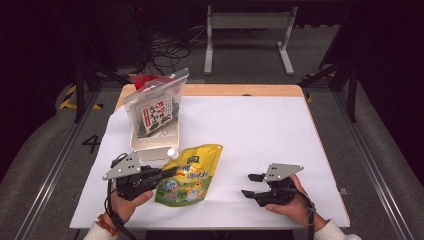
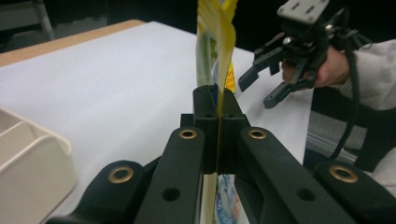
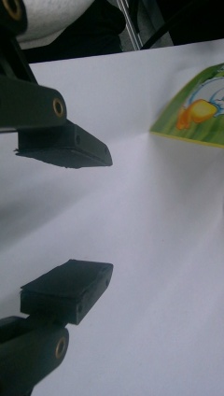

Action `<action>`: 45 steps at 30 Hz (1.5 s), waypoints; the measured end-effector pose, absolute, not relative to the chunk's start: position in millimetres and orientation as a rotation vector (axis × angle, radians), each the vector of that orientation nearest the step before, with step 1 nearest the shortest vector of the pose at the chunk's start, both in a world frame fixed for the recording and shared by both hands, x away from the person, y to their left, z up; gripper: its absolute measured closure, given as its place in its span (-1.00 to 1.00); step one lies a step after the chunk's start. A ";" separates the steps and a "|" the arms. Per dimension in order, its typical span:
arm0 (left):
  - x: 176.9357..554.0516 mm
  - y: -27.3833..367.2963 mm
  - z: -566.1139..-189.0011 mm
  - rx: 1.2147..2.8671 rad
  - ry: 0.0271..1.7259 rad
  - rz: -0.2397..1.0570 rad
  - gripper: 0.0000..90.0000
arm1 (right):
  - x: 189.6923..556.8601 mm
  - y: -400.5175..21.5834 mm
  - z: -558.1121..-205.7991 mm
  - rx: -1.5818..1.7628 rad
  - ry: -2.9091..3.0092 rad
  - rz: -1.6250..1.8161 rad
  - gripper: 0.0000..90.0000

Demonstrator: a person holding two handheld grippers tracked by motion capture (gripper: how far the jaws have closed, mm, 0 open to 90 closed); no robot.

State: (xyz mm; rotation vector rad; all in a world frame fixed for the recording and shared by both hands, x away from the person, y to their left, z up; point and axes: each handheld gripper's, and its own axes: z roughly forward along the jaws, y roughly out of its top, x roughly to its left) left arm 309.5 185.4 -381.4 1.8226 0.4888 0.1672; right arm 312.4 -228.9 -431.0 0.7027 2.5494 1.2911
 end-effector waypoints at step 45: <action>345.1 219.6 -334.0 1.630 0.487 0.417 1.00 | 305.7 -251.5 -432.3 0.725 2.483 1.246 -0.32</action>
